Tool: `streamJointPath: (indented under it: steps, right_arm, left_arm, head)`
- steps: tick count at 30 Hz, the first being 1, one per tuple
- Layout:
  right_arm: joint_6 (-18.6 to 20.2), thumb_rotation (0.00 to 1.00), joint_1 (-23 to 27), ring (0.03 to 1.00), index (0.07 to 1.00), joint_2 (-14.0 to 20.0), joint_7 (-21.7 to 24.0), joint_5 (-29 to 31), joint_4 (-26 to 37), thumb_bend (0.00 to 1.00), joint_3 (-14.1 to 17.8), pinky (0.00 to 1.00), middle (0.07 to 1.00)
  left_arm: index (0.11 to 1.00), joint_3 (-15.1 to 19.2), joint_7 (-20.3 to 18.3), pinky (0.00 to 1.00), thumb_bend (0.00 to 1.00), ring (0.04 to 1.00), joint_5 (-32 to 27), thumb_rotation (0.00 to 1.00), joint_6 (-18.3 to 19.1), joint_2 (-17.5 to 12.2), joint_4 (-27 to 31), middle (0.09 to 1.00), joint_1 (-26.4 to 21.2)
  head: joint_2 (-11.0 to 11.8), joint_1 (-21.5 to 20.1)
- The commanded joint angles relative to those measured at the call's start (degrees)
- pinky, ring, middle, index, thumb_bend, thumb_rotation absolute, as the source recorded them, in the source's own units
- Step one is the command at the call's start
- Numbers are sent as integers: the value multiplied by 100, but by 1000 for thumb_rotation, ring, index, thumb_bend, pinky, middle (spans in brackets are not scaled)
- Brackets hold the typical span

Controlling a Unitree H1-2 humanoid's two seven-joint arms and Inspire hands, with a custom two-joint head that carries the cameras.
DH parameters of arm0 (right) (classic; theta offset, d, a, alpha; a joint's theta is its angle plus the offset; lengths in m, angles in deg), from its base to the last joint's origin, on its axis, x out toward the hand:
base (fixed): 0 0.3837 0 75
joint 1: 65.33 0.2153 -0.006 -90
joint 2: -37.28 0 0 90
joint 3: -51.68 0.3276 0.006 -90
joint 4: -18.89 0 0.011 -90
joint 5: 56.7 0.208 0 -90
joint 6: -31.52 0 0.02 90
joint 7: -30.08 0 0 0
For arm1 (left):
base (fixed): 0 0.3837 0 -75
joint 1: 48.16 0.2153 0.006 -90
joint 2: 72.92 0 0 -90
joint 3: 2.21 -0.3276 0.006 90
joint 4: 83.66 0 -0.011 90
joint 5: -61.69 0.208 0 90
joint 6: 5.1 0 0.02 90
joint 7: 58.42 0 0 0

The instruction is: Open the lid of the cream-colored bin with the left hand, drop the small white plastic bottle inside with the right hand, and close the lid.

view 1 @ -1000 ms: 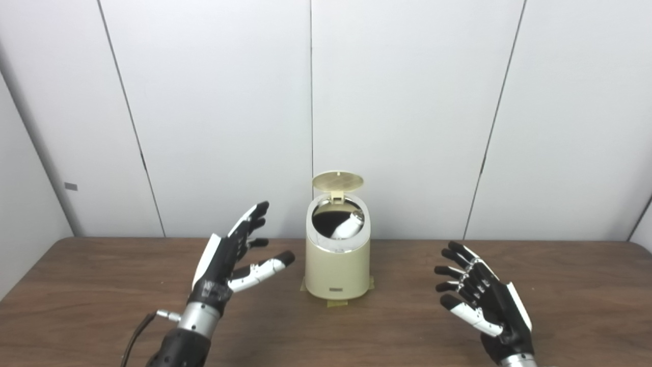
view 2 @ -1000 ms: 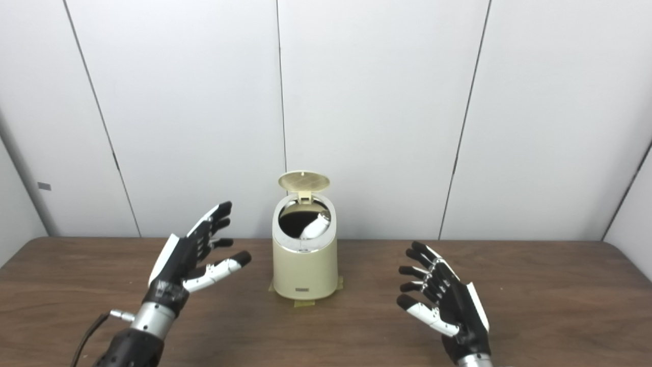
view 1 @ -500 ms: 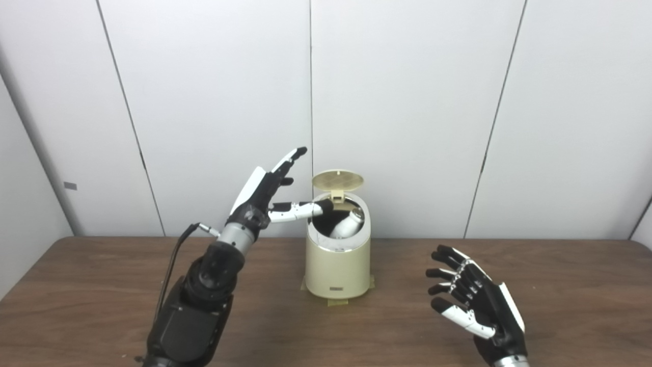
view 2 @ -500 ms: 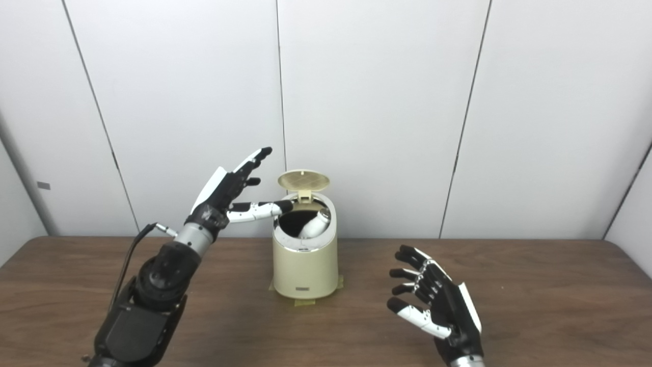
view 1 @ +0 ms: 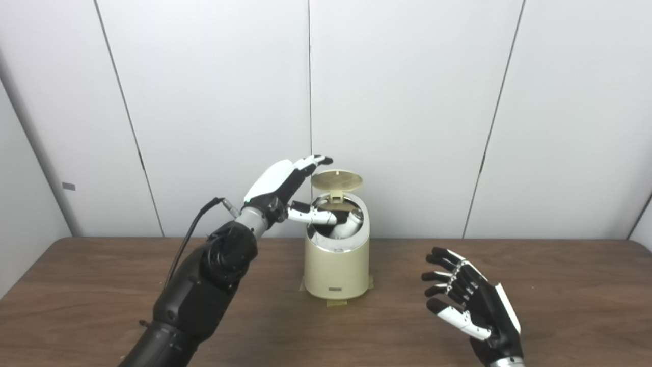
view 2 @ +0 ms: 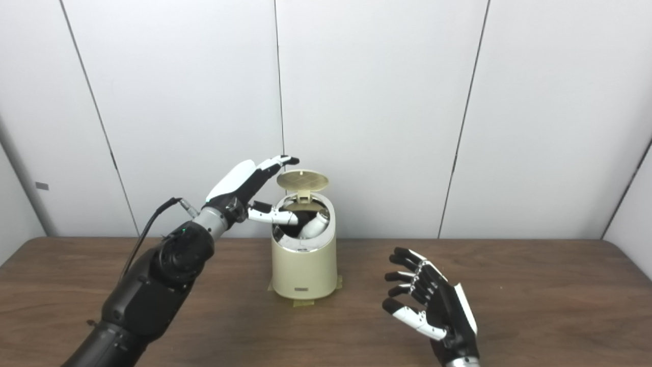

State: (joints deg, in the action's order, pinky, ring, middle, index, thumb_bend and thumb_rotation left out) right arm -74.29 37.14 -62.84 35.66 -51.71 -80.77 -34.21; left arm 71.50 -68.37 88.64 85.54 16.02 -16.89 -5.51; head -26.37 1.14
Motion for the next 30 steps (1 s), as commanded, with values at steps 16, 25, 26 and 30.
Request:
streamJointPath:
  steps: [16, 25, 26, 30]
  right_arm:
    - [287, 381, 143, 660, 777, -142, -157, -31, 420, 725, -66, 510, 779]
    - [297, 371, 165, 632, 771, -200, -116, 67, 454, 721, -111, 479, 770]
    - [299, 369, 168, 631, 771, -196, -110, 77, 454, 719, -112, 478, 768]
    - [275, 377, 174, 632, 775, -184, -114, 49, 440, 716, -121, 481, 771]
  left_arm:
    - [840, -62, -573, 1000, 1000, 1000, 220, 457, -223, -488, 928, 867, -222]
    - [839, -37, -851, 1000, 1000, 1000, 124, 457, -232, -545, 1243, 868, -126]
    - [838, -33, -882, 1000, 1000, 1000, 123, 457, -228, -546, 1273, 869, -115]
    - [837, -60, -981, 1000, 1000, 1000, 188, 453, -238, -560, 1416, 870, -62]
  head:
    - [-59, -108]
    - [-97, -165]
    - [-97, -165]
    - [-118, -181]
